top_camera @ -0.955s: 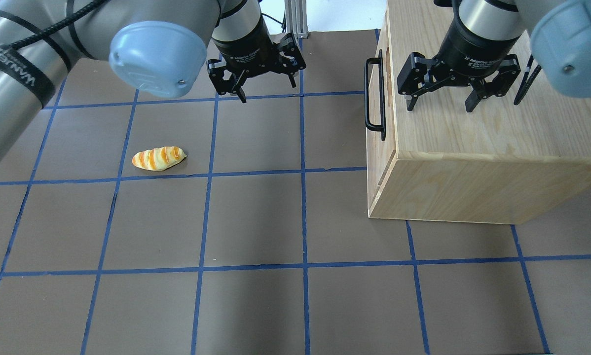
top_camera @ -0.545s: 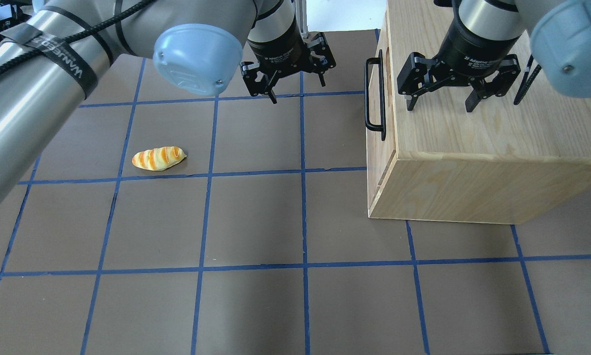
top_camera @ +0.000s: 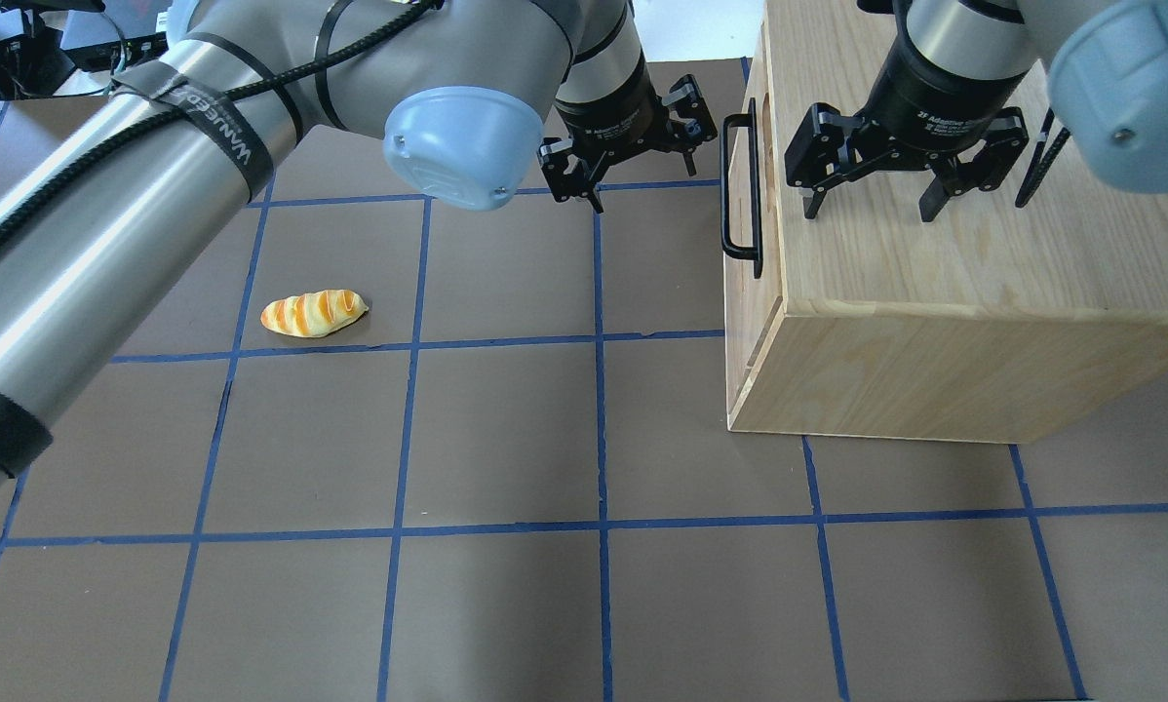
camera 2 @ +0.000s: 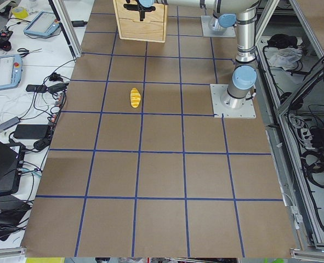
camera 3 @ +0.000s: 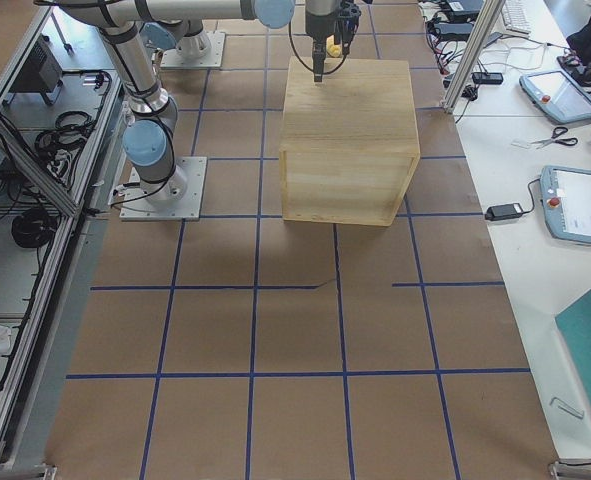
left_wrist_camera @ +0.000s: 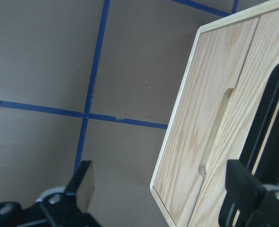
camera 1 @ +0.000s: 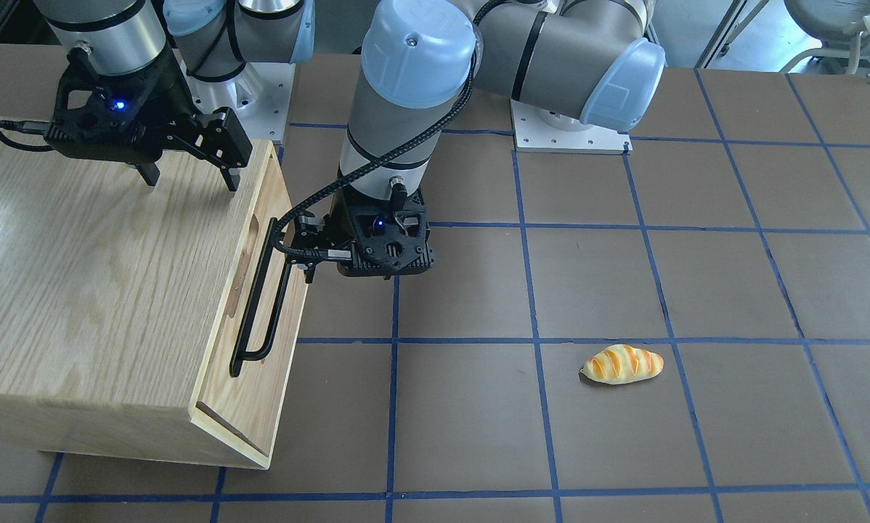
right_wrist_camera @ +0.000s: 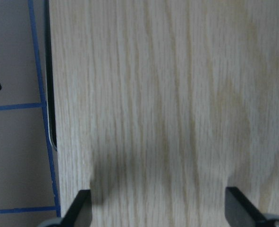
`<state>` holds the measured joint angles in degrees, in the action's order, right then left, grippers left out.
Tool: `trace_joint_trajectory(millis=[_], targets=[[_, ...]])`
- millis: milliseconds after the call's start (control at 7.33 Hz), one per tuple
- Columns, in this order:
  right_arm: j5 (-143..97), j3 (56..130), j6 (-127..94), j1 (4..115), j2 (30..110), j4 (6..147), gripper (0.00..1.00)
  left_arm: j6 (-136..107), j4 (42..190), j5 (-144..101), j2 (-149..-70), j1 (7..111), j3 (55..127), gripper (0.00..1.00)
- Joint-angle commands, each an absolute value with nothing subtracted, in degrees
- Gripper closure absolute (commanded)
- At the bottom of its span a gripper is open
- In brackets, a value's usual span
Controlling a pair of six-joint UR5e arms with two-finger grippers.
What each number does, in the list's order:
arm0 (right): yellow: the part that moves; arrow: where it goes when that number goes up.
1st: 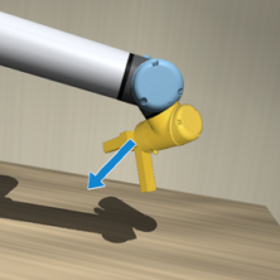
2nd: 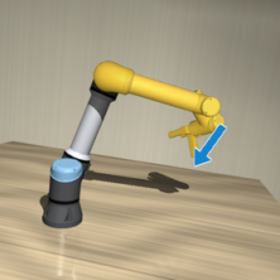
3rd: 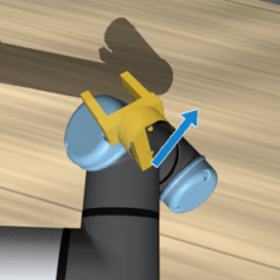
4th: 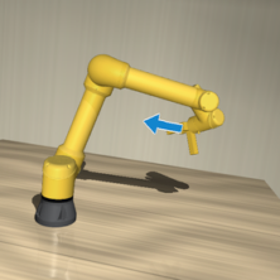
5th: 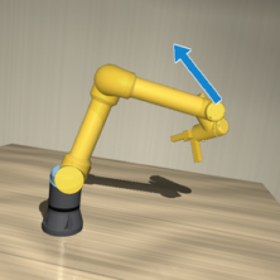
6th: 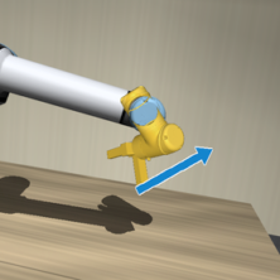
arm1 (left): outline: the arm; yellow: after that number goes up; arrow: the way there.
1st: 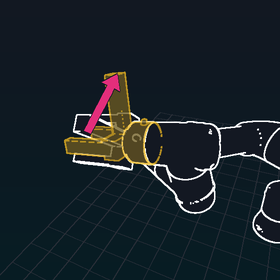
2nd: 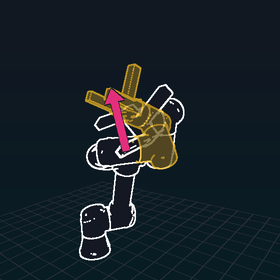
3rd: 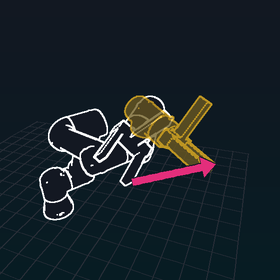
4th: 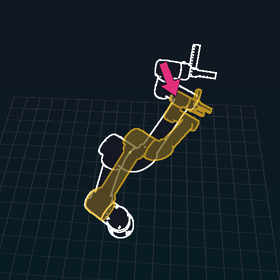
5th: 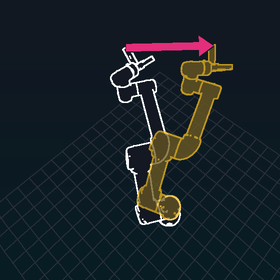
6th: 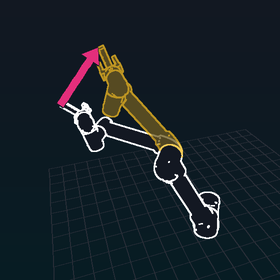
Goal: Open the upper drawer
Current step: 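Move the left gripper across toward the black drawer handle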
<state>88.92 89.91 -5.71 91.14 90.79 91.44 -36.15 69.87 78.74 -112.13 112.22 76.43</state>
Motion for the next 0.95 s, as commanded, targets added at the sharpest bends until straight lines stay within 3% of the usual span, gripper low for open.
trace_joint_trajectory(millis=[0, 818], targets=[[88.9, 89.9, -5.7, 91.1, 90.8, 91.4, 0.0, -37.0, 68.0, 78.6, -113.3, 113.3, 76.4, 0.0], [88.9, 89.9, -5.7, 91.1, 90.8, 91.4, 0.0, -37.6, 65.8, 77.0, -115.2, 114.3, 76.4, 0.0]])
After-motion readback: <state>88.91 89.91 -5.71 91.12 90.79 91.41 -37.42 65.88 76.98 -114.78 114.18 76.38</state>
